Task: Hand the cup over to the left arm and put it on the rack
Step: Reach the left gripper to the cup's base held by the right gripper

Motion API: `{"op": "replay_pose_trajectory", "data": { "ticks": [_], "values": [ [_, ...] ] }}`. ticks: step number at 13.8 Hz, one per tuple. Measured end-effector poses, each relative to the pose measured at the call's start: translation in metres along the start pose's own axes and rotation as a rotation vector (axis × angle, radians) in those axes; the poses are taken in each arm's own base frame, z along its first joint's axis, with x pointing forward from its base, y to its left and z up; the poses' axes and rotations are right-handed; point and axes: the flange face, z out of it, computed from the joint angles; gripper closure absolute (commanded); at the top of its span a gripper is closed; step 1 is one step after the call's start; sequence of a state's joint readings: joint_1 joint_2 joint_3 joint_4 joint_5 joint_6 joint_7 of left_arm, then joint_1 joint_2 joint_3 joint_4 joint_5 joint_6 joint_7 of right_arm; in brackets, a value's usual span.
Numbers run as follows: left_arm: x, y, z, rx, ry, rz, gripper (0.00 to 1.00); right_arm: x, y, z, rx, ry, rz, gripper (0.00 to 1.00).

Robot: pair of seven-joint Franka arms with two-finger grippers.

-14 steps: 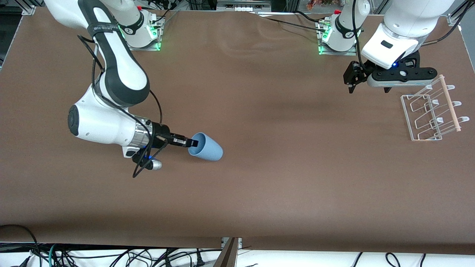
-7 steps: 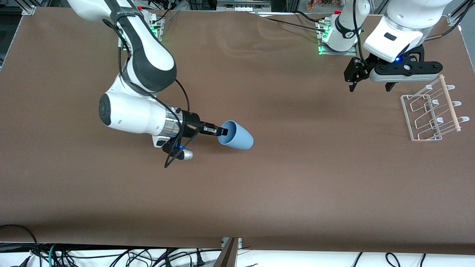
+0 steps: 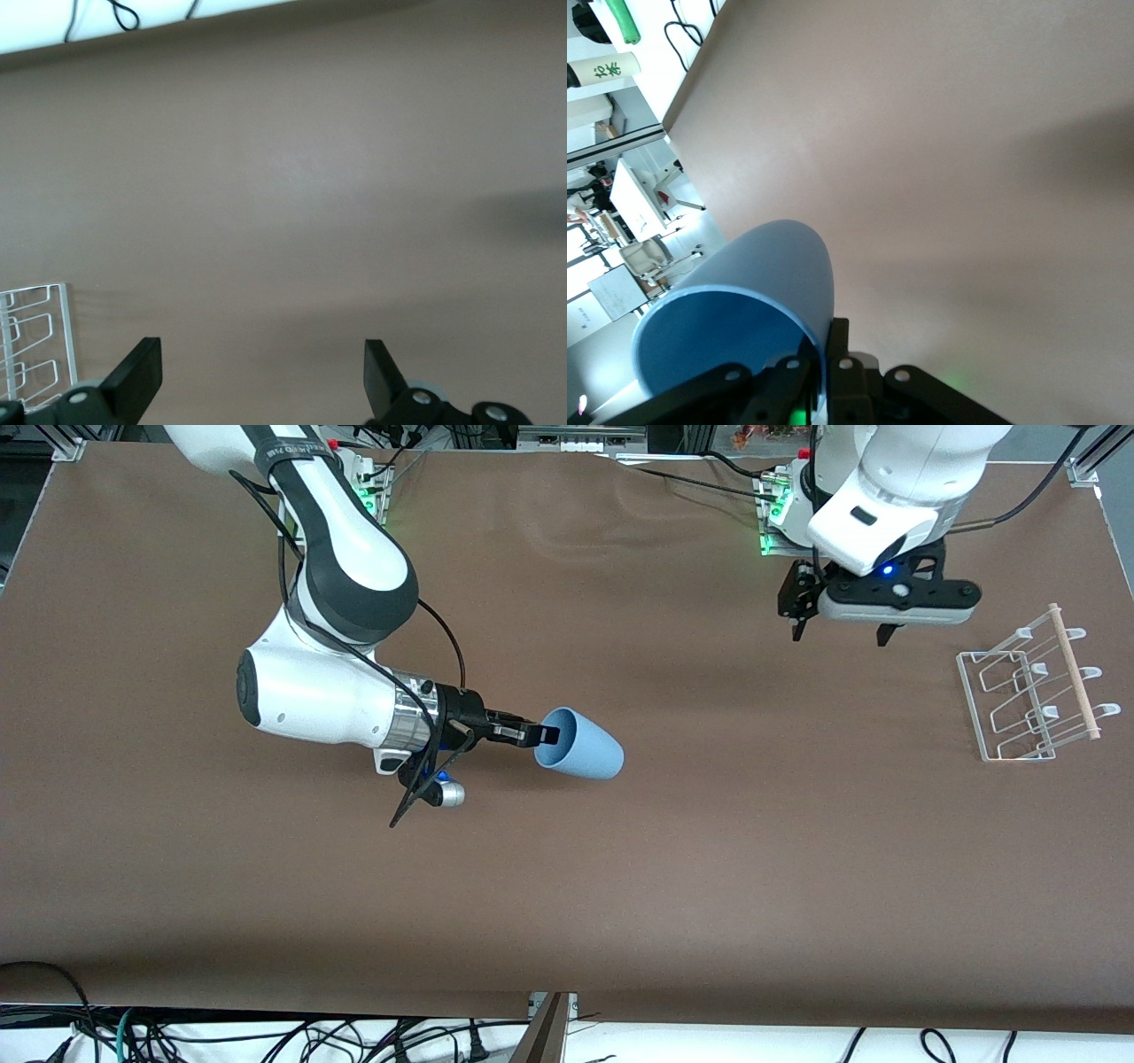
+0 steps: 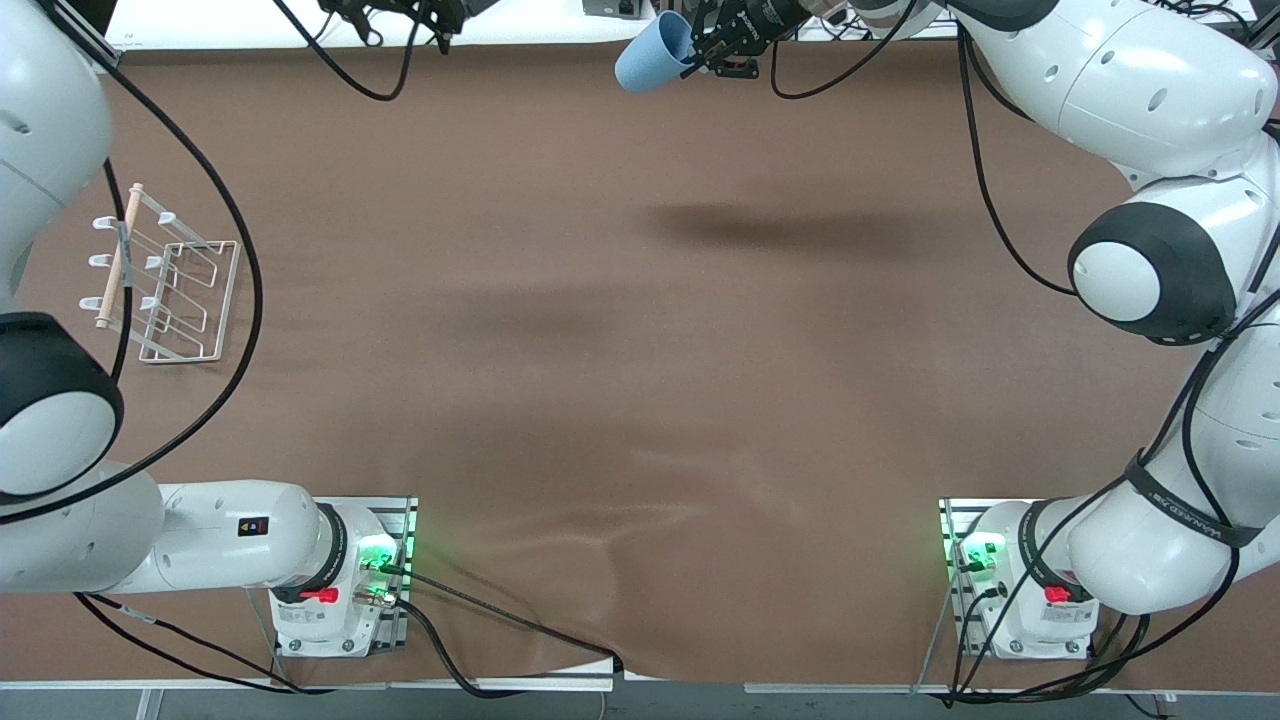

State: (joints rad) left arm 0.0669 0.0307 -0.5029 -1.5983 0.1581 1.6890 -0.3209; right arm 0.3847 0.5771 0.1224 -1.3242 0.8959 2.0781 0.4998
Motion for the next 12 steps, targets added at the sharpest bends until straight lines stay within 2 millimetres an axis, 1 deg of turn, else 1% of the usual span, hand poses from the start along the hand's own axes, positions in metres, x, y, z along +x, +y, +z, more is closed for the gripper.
{"op": "replay_pose_trajectory", "data": {
  "ticks": [1, 2, 3, 4, 6, 7, 8, 9, 10, 11, 12],
  "values": [
    [0.004, 0.001, 0.006, -0.006, -0.009, 0.056, 0.00, -0.001, -0.001, 0.000, 0.019, -0.010, 0.011, 1.00],
    [0.007, 0.001, 0.009, -0.018, -0.013, 0.148, 0.00, -0.001, -0.002, 0.000, 0.034, -0.018, 0.020, 1.00],
    [0.010, -0.001, 0.009, -0.051, -0.012, 0.249, 0.00, -0.001, -0.003, 0.000, 0.040, -0.022, 0.025, 1.00],
    [0.013, -0.005, 0.007, -0.103, 0.003, 0.340, 0.00, -0.001, -0.003, 0.000, 0.043, -0.024, 0.027, 1.00],
    [0.024, -0.022, 0.007, -0.195, 0.065, 0.526, 0.00, -0.001, -0.003, 0.000, 0.045, -0.026, 0.028, 1.00],
    [0.030, -0.028, 0.011, -0.232, 0.097, 0.610, 0.00, -0.001, -0.003, 0.000, 0.045, -0.026, 0.029, 1.00],
    [0.037, -0.030, 0.017, -0.259, 0.125, 0.676, 0.00, -0.001, -0.003, 0.000, 0.045, -0.026, 0.031, 1.00],
    [0.042, -0.026, 0.026, -0.275, 0.145, 0.729, 0.00, -0.001, -0.003, 0.000, 0.046, -0.027, 0.035, 1.00],
    [0.047, -0.015, 0.034, -0.287, 0.164, 0.777, 0.00, -0.001, -0.003, 0.000, 0.046, -0.028, 0.036, 1.00],
    [0.050, 0.002, 0.041, -0.300, 0.187, 0.822, 0.00, -0.002, -0.003, 0.000, 0.045, -0.029, 0.037, 1.00],
    [0.052, 0.023, 0.049, -0.314, 0.210, 0.861, 0.00, -0.002, -0.003, 0.000, 0.045, -0.031, 0.038, 1.00]
  ]
}}
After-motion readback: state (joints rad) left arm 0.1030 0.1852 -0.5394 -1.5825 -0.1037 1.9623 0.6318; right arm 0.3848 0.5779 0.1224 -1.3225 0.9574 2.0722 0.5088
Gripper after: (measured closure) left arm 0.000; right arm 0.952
